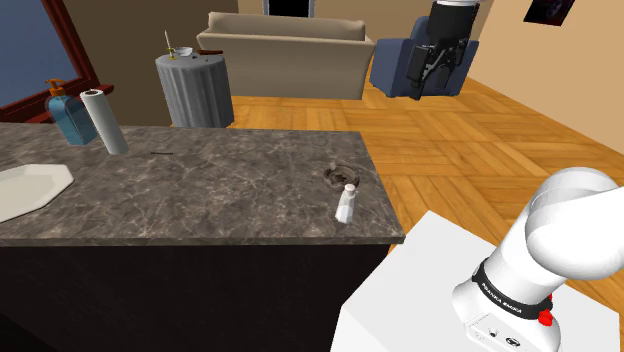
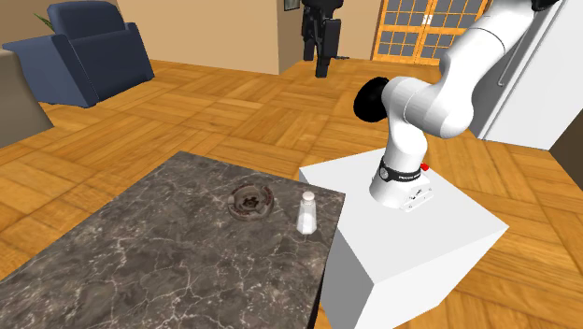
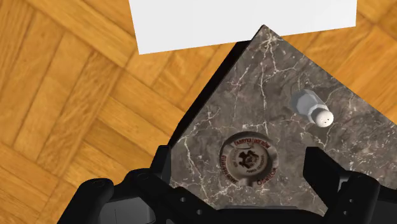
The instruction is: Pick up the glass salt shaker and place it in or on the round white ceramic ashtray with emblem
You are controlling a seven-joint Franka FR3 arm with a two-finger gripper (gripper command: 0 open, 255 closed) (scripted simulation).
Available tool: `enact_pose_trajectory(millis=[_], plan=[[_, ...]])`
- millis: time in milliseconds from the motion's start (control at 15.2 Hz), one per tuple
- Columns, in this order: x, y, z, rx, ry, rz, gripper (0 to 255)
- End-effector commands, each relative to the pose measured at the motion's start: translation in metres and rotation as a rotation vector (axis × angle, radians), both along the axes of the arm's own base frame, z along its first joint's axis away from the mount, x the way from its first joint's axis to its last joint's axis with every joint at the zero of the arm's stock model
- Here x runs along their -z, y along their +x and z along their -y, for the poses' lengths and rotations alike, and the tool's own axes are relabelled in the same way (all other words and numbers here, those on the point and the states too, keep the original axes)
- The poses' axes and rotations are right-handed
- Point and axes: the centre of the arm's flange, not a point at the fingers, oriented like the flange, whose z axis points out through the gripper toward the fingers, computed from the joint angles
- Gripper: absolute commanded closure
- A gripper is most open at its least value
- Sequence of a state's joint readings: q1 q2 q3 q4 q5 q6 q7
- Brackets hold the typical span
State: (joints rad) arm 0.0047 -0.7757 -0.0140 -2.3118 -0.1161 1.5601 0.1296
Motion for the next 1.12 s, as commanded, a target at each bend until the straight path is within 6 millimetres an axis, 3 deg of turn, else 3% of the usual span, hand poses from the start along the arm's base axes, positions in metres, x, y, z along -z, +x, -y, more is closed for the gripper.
enact_pose_trajectory(millis=[0, 1056], plan=[[0.000, 0.000, 0.000, 0.000, 0.000, 0.000, 0], [0.173, 0.052, -0.083, 0.066, 0.174, -0.023, 0]])
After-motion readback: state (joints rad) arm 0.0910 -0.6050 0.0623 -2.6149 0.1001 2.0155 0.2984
